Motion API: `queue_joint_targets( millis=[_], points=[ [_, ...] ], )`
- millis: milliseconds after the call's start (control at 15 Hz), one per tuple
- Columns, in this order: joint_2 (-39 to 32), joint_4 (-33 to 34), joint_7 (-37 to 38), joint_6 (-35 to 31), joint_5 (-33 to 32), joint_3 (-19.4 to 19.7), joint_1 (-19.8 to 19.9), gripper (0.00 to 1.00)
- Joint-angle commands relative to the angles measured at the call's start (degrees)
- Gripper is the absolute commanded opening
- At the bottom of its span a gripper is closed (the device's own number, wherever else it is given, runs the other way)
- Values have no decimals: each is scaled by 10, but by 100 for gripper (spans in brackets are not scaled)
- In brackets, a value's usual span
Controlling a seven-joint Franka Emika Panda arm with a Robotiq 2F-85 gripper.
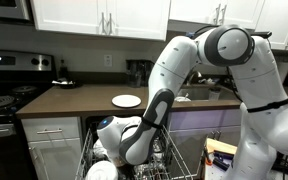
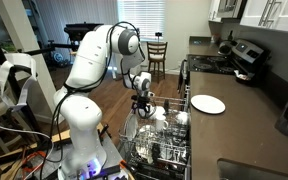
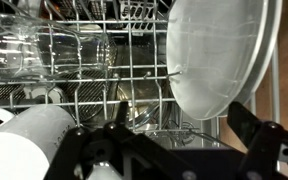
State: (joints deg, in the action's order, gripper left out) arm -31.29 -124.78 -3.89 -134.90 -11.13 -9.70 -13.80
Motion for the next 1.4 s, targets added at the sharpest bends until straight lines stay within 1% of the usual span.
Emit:
queue_joint_targets(
  millis=[0,400,467,533,600,667,800,933,1000,1067,1267,1333],
  points=[
    [-10,18,-6,32,1,4,0,100],
    [-13,40,-8,110,2,5,0,99],
    [-15,45,-9,123,2,5,1,93],
    [-17,49,-11,133,3,4,2,94],
    [-20,54,-14,142,6,2,3,88],
    [-22,58,-16,150,7,2,4,91],
    [-29,65,-23,161,11,-1,8,93],
    [-38,74,-37,169,19,-4,15,79],
    [-42,77,-48,174,25,-6,20,64],
    [-46,81,-54,178,31,-7,23,56],
    [-51,87,-77,187,49,-11,35,36],
    [-49,88,-84,189,54,-12,39,34]
  ],
)
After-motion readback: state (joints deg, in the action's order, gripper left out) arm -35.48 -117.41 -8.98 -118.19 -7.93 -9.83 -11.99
